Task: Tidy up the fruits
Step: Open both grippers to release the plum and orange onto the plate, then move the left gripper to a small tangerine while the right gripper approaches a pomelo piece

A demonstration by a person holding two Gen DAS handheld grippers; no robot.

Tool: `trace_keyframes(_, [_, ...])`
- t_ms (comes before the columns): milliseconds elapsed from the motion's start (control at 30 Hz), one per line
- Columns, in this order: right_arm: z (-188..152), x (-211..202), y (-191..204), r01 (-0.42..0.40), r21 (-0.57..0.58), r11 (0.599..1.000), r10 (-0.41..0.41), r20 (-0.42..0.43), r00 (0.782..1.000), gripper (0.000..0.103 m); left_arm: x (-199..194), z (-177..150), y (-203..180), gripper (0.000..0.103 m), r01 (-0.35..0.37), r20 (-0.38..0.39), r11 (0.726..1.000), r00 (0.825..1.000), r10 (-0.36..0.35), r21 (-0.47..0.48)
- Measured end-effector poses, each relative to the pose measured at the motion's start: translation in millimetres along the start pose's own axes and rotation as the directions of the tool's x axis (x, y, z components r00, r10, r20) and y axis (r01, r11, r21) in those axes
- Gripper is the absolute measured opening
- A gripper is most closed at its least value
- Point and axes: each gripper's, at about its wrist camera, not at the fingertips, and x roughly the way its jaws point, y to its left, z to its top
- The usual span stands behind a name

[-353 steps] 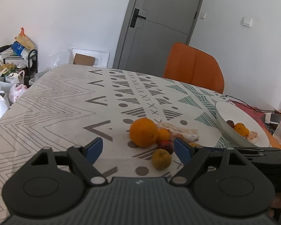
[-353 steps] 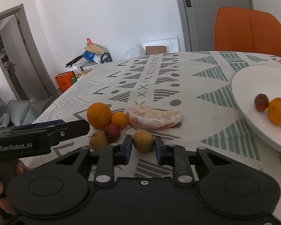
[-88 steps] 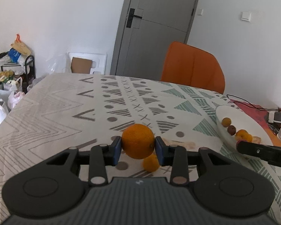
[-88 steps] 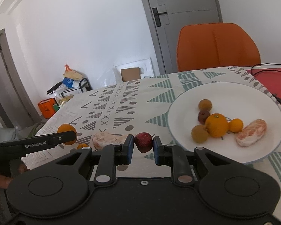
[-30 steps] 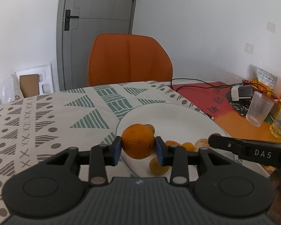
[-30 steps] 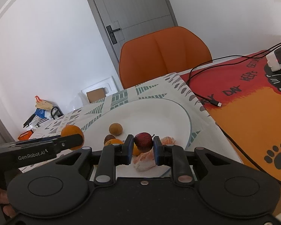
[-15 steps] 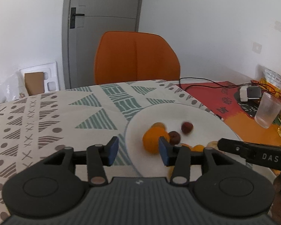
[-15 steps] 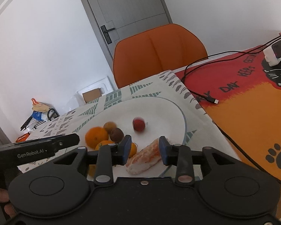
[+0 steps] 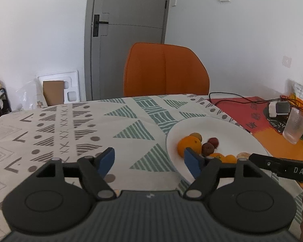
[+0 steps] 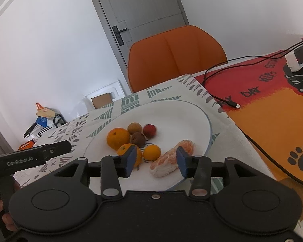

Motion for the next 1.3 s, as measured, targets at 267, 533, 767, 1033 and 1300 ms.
trace_keyframes(267, [-4.9,-7.5,16.0,-0.008,-0.021,1.0,0.008,0.008,1.0,0.063,-21.8,-3.8,18.3,0.081,-0.029,0.011,0.999,0.999,0.03,-0.032])
trace_keyframes(533, [-8.5,-15.4,28.7,-0.024,-0.031,0.999,0.025,0.023,0.999,0.088,-41.2,-7.4,30.5,0.091,-0.043,0.019,0.998,0.999,0.044,-0.036])
trace_keyframes(767, [-11.1,-19.7,38.7,-0.025,-0.03,0.999,0.027,0.052,0.998,0.103,-52.2,-10.0,37.2,0.096,-0.041,0.018,0.998,0.999,0.041,-0.044])
trace_keyframes(1033, [-15.8,-19.9,52.2,-0.05,-0.042,0.998,0.052,0.045,0.998,0.103,-66.9,-15.7,53.4,0.099,-0.031,0.017,0.997,0.999,0.032,-0.074])
trace_keyframes(1300, [-18.8,-20.9,69.1,-0.074,-0.074,0.994,0.077,0.036,0.996,0.103,-73.2,-19.8,65.2,0.099,-0.036,-0.006,0.994,0.999,0.035,-0.099])
